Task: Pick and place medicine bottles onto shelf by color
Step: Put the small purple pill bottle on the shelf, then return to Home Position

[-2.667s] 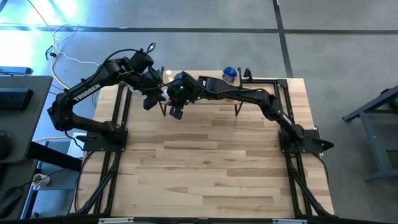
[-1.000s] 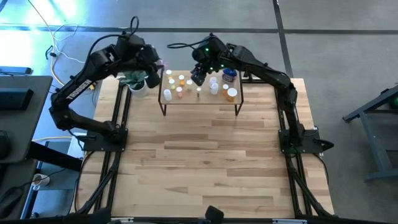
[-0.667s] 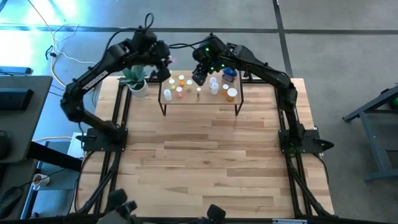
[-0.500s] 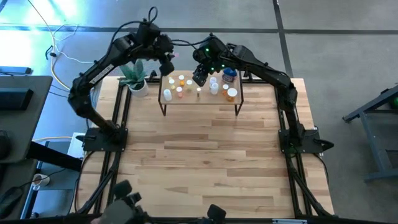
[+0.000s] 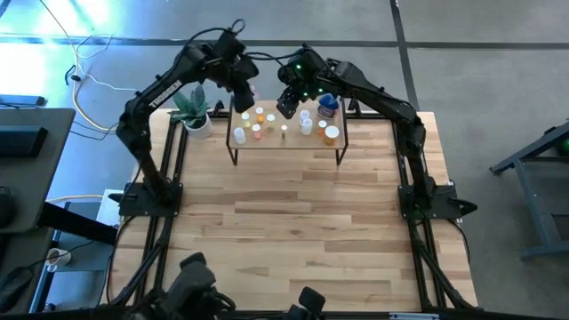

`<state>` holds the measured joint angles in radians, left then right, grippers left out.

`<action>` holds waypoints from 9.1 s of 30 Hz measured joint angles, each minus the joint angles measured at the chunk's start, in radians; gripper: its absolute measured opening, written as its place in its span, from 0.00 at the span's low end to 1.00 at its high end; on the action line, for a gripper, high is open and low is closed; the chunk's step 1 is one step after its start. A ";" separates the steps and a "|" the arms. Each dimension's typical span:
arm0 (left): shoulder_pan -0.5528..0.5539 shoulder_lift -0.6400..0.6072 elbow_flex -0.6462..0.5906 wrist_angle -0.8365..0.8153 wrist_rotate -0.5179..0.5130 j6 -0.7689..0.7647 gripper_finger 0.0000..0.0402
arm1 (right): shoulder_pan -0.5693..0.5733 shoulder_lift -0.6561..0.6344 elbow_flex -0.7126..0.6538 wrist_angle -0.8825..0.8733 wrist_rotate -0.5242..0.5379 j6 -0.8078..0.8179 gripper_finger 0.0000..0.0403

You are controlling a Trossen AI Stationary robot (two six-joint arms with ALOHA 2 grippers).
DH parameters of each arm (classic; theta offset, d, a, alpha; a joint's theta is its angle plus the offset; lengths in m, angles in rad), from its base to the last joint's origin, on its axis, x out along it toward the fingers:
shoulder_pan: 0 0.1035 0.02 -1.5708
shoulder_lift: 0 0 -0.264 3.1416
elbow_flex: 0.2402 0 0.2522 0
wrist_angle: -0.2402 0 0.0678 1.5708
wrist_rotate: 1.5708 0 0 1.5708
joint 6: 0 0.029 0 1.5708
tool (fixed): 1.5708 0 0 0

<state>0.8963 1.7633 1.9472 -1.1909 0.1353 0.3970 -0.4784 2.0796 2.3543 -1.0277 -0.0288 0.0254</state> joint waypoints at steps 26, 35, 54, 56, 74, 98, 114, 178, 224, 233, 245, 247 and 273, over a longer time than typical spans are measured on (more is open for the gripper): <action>0.005 0.131 0.000 -0.052 -0.069 0.005 0.27 | 0.001 0.000 0.000 0.000 0.000 0.000 0.45; 0.005 0.164 0.000 -0.067 -0.061 0.007 0.27 | 0.001 0.001 0.000 0.000 0.000 0.000 0.45; 0.004 0.172 0.000 -0.069 -0.060 0.026 0.31 | 0.001 0.001 0.000 0.001 -0.001 0.001 0.45; 0.004 0.172 0.000 -0.069 -0.060 0.026 0.34 | 0.001 0.001 0.000 0.001 0.000 0.001 0.45; 0.004 0.171 0.099 -0.099 -0.069 0.025 0.47 | 0.001 0.001 0.000 0.001 -0.001 0.001 0.45; -0.096 -0.124 -0.014 -0.103 0.303 -0.073 0.47 | 0.070 -0.018 -0.001 0.042 -0.001 0.047 0.45; -0.299 -0.753 -0.821 0.478 0.216 -0.383 0.47 | 0.085 -0.119 -0.001 0.126 0.002 0.039 0.45; -0.530 -1.747 -1.936 1.219 -0.051 -0.725 0.47 | 0.272 -0.740 -0.057 -0.343 0.294 0.071 0.45; -0.530 -1.740 -1.935 1.215 -0.064 -0.700 0.47 | 0.375 -2.078 -2.298 1.012 0.385 0.415 0.45; -0.530 -1.740 -1.935 1.215 -0.067 -0.700 0.47 | 0.375 -2.070 -2.344 1.095 0.365 0.450 0.45; -0.530 -1.740 -1.935 1.215 -0.068 -0.700 0.47 | 0.375 -2.052 -2.344 1.091 0.335 0.367 0.45; -0.531 -1.740 -1.935 1.215 -0.068 -0.700 0.47 | 0.375 -2.052 -2.344 1.091 0.335 0.367 0.45; -0.530 -1.740 -1.935 1.215 -0.068 -0.700 0.47 | 0.375 -2.052 -2.345 1.091 0.335 0.367 0.45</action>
<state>0.3660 0.0235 0.0124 0.0246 0.0672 -0.3031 -0.1036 0.0273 0.0093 0.0635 0.3065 0.3923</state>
